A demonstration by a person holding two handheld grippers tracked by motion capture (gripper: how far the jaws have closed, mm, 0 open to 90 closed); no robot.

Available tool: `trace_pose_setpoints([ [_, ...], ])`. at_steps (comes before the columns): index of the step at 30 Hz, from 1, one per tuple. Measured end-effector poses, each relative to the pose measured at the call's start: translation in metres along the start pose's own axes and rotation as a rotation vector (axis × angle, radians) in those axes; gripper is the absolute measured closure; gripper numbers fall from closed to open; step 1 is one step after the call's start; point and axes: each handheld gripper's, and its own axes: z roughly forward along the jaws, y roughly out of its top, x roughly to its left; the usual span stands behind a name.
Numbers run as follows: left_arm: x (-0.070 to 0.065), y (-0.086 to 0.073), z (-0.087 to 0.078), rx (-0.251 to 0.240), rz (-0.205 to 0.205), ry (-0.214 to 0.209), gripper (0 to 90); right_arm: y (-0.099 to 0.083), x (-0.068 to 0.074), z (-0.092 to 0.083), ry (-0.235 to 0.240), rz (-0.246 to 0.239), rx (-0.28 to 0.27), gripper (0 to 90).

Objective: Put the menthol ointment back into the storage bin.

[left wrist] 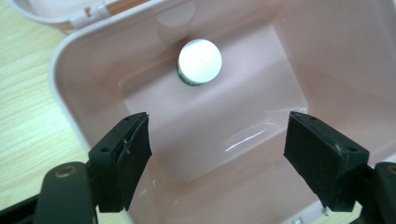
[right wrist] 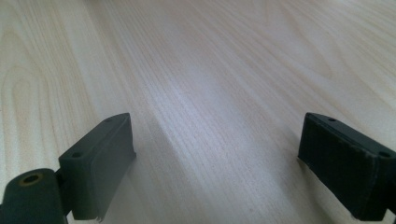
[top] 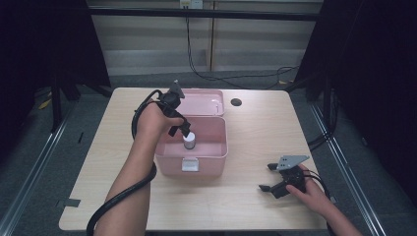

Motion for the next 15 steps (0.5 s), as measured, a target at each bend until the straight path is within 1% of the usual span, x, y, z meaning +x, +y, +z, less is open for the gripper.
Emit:
trace_pose_setpoints([
  [2, 0.002, -0.003, -0.004, -0.006, 0.005, 0.0, 22.2, 0.0, 0.0, 0.0, 0.0, 0.0, 0.0, 9.9],
  [4, 0.003, -0.004, -0.005, -0.005, 0.006, -0.001, 22.2, 0.0, 0.0, 0.0, 0.0, 0.001, 0.0, 9.9],
  [6, 0.005, -0.009, -0.01, 0.003, 0.006, -0.008, 22.2, 0.0, 0.0, 0.0, 0.0, 0.001, 0.0, 9.9],
  [7, 0.006, -0.01, -0.012, -0.005, 0.012, -0.008, 22.2, 0.0, 0.0, 0.0, -0.002, -0.002, -0.001, 9.9],
  [9, 0.007, -0.011, -0.014, -0.007, 0.009, -0.013, 22.2, 0.0, 0.0, 0.0, 0.0, 0.0, 0.0, 9.9],
  [12, 0.01, -0.016, -0.02, -0.008, 0.006, -0.007, 22.2, 0.0, 0.0, 0.0, 0.0, 0.0, 0.0, 9.8],
  [15, 0.014, -0.02, -0.025, -0.006, 0.014, -0.007, 22.2, 0.0, 0.0, 0.0, 0.0, 0.0, 0.0, 9.8],
])
